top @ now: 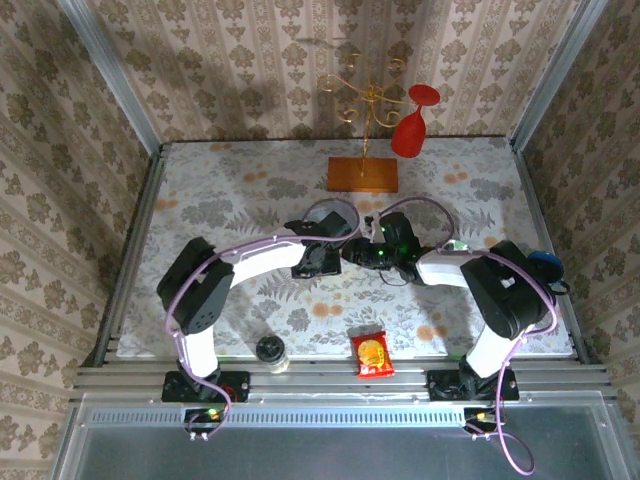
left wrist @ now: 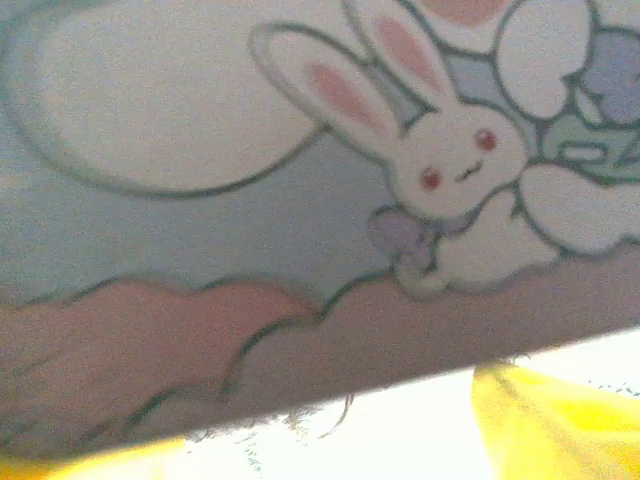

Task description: Unlock a padlock with a key

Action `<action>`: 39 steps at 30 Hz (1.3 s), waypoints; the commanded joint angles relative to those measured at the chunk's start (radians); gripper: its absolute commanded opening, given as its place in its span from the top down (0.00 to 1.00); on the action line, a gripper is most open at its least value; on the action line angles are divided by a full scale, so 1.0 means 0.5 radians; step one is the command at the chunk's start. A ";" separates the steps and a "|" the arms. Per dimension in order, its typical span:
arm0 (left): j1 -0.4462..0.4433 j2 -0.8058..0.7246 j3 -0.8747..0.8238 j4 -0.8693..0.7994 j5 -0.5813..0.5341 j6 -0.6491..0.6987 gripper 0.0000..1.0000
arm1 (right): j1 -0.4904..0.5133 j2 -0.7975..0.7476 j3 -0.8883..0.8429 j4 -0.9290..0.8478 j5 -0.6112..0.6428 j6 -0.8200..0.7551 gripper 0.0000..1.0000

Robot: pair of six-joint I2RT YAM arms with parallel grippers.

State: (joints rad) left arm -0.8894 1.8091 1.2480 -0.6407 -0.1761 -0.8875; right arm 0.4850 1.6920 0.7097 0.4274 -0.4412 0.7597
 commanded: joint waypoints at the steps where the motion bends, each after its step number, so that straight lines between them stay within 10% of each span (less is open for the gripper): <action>1: -0.077 -0.308 0.026 0.216 0.073 0.176 0.18 | 0.071 -0.029 -0.110 0.103 0.133 0.118 0.65; 7: -0.041 -0.523 -0.025 0.186 -0.132 0.294 0.00 | 0.147 -0.049 -0.235 0.332 0.275 0.324 0.70; 39: 0.431 -0.036 0.044 0.457 -0.400 0.496 0.00 | 0.266 0.352 -0.258 0.894 0.403 0.719 0.74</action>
State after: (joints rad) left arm -0.6807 1.7767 1.2381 -0.3889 -0.3599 -0.6582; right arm 0.6079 1.8484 0.5915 0.8261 -0.2459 1.1072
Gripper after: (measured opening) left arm 0.999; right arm 0.258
